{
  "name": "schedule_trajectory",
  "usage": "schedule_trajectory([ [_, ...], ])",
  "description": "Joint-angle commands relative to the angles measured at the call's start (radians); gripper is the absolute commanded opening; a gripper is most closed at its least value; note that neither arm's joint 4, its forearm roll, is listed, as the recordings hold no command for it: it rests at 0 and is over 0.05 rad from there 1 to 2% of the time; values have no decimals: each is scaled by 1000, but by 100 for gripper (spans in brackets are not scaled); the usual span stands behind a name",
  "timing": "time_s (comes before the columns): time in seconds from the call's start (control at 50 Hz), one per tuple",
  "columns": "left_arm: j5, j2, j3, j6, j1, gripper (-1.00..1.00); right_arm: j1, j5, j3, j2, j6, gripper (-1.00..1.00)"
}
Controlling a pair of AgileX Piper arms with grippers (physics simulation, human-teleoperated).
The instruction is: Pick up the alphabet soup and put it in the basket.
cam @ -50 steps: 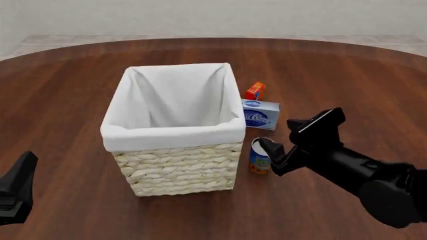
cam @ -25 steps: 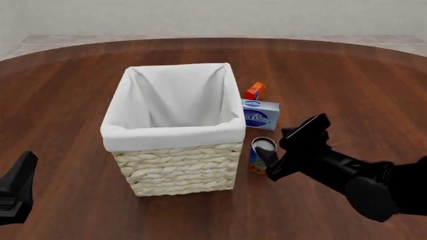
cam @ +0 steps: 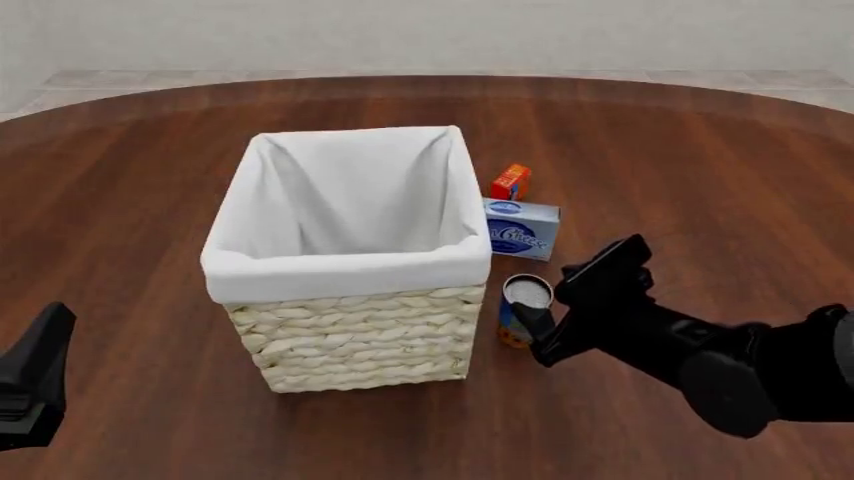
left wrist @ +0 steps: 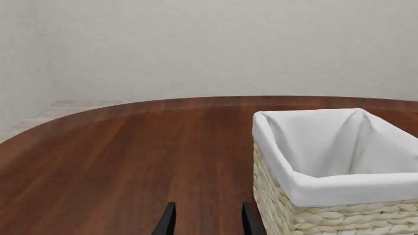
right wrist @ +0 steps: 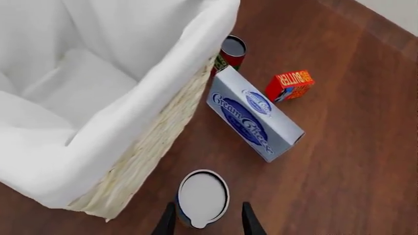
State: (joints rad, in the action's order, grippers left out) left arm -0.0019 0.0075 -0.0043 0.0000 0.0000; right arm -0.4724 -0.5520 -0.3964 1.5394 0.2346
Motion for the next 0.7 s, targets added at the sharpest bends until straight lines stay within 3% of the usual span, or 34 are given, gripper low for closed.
schedule_trajectory([
  [0.02, 0, 0, 0, 0, 0, 100, 12, -2, -15, 25, 6, 100],
  [0.7, 0, 0, 0, 0, 0, 100, 2, -7, -52, 79, -12, 100],
])
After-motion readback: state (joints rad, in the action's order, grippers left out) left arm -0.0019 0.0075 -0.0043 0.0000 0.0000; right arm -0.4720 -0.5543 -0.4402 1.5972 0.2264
